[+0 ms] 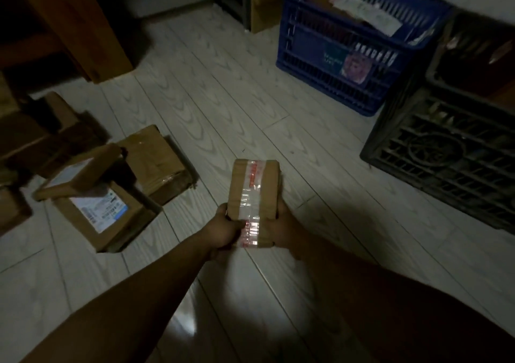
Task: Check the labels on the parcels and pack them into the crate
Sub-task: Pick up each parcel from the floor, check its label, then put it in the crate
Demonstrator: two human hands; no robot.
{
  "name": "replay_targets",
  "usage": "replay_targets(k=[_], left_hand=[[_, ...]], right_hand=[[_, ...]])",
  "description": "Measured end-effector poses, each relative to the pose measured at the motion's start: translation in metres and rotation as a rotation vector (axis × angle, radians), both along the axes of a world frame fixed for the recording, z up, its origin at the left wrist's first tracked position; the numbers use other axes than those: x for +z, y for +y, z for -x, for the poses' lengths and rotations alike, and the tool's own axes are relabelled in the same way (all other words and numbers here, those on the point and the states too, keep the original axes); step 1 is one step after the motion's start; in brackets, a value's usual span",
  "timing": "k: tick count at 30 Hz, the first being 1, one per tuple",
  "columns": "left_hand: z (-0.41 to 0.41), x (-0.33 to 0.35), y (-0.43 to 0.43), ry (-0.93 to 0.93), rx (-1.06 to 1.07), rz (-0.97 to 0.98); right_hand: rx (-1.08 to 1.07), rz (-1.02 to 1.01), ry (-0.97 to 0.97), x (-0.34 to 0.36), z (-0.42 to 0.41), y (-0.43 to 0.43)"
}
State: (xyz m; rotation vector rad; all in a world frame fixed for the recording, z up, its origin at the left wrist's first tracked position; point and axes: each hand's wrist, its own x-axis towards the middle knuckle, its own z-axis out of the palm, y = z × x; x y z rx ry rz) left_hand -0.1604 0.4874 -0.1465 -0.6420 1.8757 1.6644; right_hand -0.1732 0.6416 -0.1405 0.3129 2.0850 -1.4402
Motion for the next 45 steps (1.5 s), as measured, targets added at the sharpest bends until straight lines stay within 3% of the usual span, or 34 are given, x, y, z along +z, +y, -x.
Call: replay_targets(k=[6,10,15,20,28,32,39,45], left_hand=[[0.033,0.094,-0.05,0.254,0.191,-0.102],[0.043,0.151,-0.081,0.462,0.26,-0.107],[0.042,0.252,-0.108,0.565,0.274,-0.143],[0.032,0.405,-0.129,0.602,0.311,-0.132],[0.001,0.679,-0.176,0.672,0.317,0.052],[-0.023,0.787,-0.195,0.637,0.293,0.132],[-0.075,0.886,-0.235,0.605,0.237,0.164],[-0.123,0.919,-0.268,0.633,0.402,0.163]], right_hand=[[0.002,0.315,0.245,0.098,0.042,-0.037],[0.076,0.335,0.398,0.142,0.063,-0.067],[0.114,0.331,0.511,0.227,0.078,-0.096],[0.136,0.341,0.527,0.38,0.076,-0.125],[0.19,0.312,0.493,0.654,0.054,-0.179],[0.213,0.307,0.484,0.754,0.036,-0.199],[0.201,0.395,0.532,0.869,0.023,-0.219],[0.094,0.571,0.473,0.904,-0.009,-0.255]])
